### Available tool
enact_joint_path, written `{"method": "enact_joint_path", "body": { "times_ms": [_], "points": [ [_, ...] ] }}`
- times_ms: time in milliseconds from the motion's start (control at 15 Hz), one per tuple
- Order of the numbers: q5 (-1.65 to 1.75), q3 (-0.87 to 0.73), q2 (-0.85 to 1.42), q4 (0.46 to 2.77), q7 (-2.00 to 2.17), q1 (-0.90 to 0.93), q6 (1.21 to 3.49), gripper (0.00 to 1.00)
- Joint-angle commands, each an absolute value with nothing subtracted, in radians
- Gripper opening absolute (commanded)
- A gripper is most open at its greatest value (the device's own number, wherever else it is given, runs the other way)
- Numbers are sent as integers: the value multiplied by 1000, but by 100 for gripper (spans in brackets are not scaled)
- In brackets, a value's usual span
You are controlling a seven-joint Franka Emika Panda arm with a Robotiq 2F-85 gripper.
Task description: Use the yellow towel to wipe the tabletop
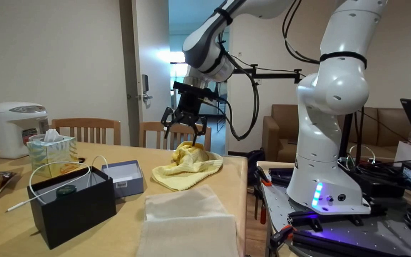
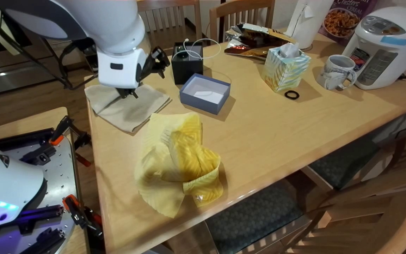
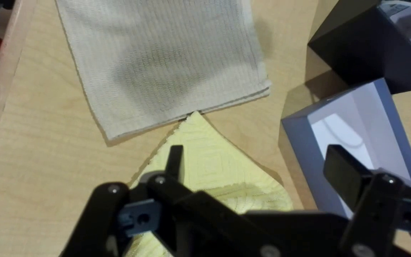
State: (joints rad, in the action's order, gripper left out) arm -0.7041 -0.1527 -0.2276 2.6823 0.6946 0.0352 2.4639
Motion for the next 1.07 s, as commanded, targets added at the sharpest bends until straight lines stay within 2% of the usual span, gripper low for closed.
{"method": "enact_joint_path", "body": {
  "times_ms": [0,200,467,667,1000],
  "points": [
    [-715,-110,-226,2681,687,-8,2456,100],
    [-689,-102,-223,2677,684,-14,2459,100],
    [-340,-22,-205,2693,967,-108,2523,100],
    [-71,36,-192,2683,1122,-182,2462,100],
    [98,3,-203,2676,969,-137,2365,100]
  ]
}}
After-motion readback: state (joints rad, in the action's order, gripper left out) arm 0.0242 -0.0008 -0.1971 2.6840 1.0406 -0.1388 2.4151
